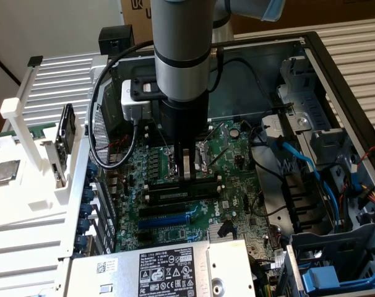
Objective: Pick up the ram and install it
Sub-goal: 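Press down the ram until it locks into place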
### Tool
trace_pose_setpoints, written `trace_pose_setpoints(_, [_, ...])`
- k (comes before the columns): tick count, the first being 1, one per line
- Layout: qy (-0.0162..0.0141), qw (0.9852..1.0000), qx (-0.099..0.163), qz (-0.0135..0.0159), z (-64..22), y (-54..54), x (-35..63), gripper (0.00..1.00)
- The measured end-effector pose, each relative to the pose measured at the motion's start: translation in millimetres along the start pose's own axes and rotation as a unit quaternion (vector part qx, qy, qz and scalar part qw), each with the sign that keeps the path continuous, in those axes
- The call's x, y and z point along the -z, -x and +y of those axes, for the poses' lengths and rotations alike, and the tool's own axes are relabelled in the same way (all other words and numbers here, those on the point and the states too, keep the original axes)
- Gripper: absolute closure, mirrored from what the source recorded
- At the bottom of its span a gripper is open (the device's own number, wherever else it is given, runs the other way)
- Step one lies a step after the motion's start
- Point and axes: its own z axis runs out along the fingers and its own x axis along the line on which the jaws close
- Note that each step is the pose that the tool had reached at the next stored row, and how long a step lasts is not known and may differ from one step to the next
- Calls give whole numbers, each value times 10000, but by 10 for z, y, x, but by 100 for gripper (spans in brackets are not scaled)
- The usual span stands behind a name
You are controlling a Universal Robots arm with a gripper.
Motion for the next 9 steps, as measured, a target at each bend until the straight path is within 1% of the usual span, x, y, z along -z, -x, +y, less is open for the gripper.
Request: trace_pose_setpoints(9, [6,10000,1,-19,0,0,1,90])
